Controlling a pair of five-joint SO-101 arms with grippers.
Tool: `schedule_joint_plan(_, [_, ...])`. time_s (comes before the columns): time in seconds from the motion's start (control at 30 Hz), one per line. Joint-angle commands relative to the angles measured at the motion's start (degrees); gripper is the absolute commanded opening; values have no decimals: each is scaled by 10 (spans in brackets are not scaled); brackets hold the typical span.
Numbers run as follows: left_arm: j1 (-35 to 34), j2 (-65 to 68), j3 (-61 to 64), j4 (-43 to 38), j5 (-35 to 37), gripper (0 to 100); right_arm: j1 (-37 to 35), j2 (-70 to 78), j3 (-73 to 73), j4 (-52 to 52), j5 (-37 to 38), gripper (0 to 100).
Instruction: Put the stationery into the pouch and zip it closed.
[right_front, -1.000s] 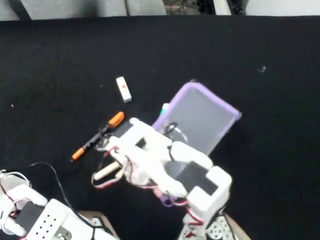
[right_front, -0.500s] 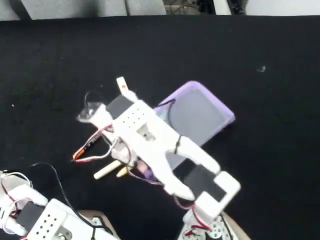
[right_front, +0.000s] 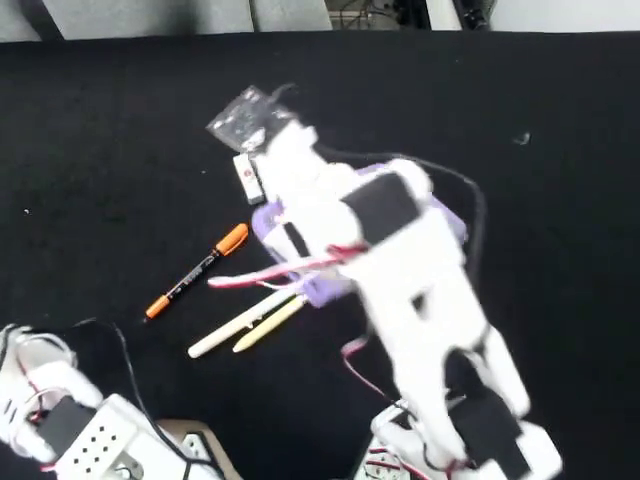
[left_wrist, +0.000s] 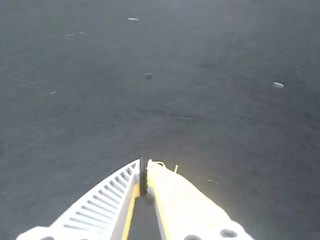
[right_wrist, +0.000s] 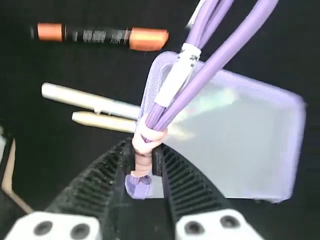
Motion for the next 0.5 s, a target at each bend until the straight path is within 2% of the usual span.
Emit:
schedule_joint_plan(0.0, [109, -4, 9, -4, -8, 34, 11, -69, -62, 18, 4, 11])
schedule_joint_plan(0.07, [166, -4, -7, -4, -8, 64, 11, -88, -85, 18, 4, 11])
schedule_joint_plan(0.33, [371, -5, -119, -3, -4, 330, 11, -160, -116, 22, 2, 11])
schedule_joint_plan(0.47, [486, -5, -176, 1, -4, 356, 12, -191, -116, 22, 0, 11])
